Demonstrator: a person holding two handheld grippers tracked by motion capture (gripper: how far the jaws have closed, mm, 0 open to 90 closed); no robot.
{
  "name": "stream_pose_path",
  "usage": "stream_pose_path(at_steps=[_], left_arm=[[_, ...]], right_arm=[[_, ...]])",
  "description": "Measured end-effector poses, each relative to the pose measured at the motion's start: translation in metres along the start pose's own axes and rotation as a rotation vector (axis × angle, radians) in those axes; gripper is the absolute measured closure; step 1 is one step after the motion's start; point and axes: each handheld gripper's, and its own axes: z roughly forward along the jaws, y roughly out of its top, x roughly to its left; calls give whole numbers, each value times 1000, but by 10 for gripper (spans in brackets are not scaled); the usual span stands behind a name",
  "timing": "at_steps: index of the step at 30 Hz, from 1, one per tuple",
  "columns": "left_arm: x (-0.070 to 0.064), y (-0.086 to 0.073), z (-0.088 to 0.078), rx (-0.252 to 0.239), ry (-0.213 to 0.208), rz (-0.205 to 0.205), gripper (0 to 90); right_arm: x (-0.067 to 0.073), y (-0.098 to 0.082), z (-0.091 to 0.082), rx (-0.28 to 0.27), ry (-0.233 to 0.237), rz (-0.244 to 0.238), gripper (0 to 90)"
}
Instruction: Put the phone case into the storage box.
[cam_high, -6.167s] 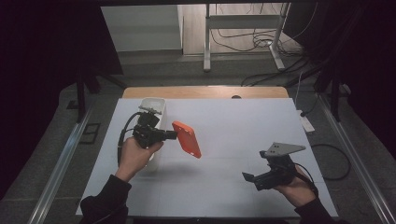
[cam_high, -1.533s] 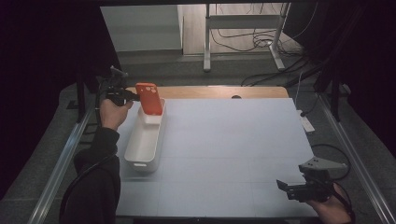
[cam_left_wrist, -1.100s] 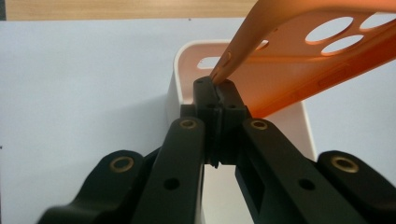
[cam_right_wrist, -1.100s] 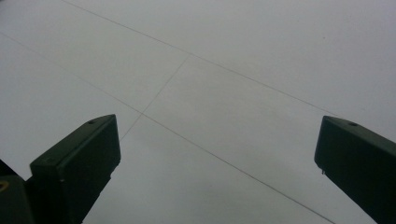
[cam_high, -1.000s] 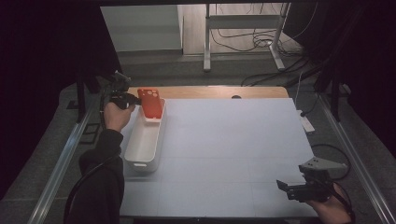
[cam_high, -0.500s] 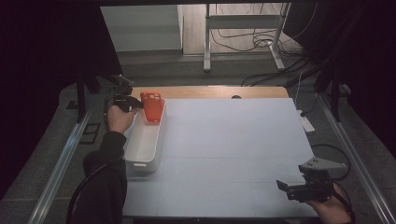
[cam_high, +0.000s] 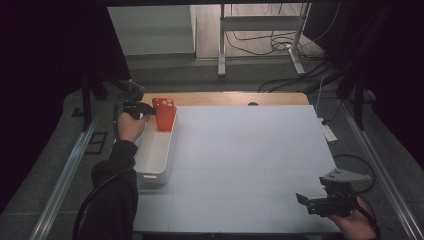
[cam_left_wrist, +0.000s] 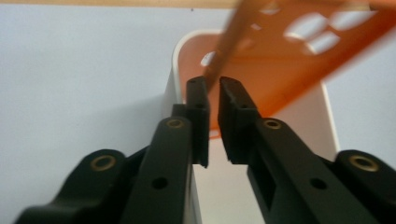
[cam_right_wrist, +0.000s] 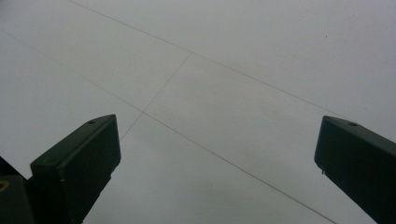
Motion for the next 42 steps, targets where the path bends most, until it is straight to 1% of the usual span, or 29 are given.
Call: stream_pose_path(at_steps=[1, 3, 6, 8, 12, 14, 15, 16, 18, 19, 20, 21, 22, 23, 24, 25, 26, 27, 29, 32, 33, 36, 38, 39, 40, 41, 42], left_arm=[[0, 0, -1, -2, 1, 10, 793], [-1, 0, -2, -7, 1, 13, 778], [-1, 0, -3, -18, -5, 33, 732], [-3, 0, -3, -25, -4, 47, 695], [-5, -2, -3, -46, -14, 80, 593], [-5, -2, -3, -51, -19, 88, 564], [-5, -3, -4, -60, -24, 92, 564], [-5, -3, -5, -70, -33, 107, 515], [-5, -4, -6, -77, -37, 114, 455], [-5, -5, -6, -82, -40, 125, 430], [-5, -5, -7, -85, -41, 127, 430], [-5, -6, -8, -87, -51, 132, 398], [-5, -7, -9, -89, -70, 130, 378], [-5, -8, -11, -96, -79, 139, 312], [-5, -10, -11, -94, -99, 146, 279], [-5, -10, -12, -94, -101, 162, 240], [-5, -10, -12, -94, -101, 162, 217], [-7, -12, -13, -94, -104, 177, 217], [-8, -14, -15, -100, -115, 198, 155], [-11, -16, -17, -112, -129, 229, 95], [-12, -17, -17, -113, -134, 231, 78], [-13, -21, -18, -131, -140, 255, 40], [-15, -24, -18, -140, -132, 280, 25], [-15, -24, -18, -140, -132, 280, 16], [-16, -26, -18, -142, -126, 291, 12], [-16, -26, -18, -142, -126, 291, 7], [-16, -28, -18, -139, -121, 299, 7]], right_arm=[[0, 0, 0, 0, 0, 1, 0], [0, 0, 0, 0, 0, 2, 0], [0, 0, 0, 1, 0, 2, 0], [0, 0, 0, 2, 0, 1, 0], [0, 0, 0, 2, 1, 1, 0], [0, 0, 0, 2, 1, 1, 0], [0, 0, 0, 2, 1, 0, 0], [0, 0, 0, 3, 1, 0, 0], [0, 0, 0, 4, 2, -1, 0], [0, 0, 0, 4, 2, 0, 0], [0, 0, 0, 4, 2, 0, 0], [0, 0, 0, 4, 1, 0, 0], [0, 0, 0, 4, 2, -2, 0], [0, 0, 1, 3, 2, -1, 0], [0, 0, 0, 4, 2, -2, 0], [0, 0, 1, 3, 2, -2, 0], [0, 0, 1, 3, 2, -2, 0], [0, 0, 0, 4, 2, -4, 0], [0, 0, 0, 5, 2, -4, 0], [1, 0, 1, 6, 2, -5, 0], [1, 0, 1, 6, 2, -5, 0], [0, 0, 1, 7, 3, -5, 0], [1, 0, 1, 7, 4, -5, 0], [1, 0, 1, 7, 4, -5, 0], [1, 0, 1, 8, 3, -6, 0], [1, 0, 1, 8, 3, -6, 0], [1, 0, 1, 8, 3, -7, 0]])
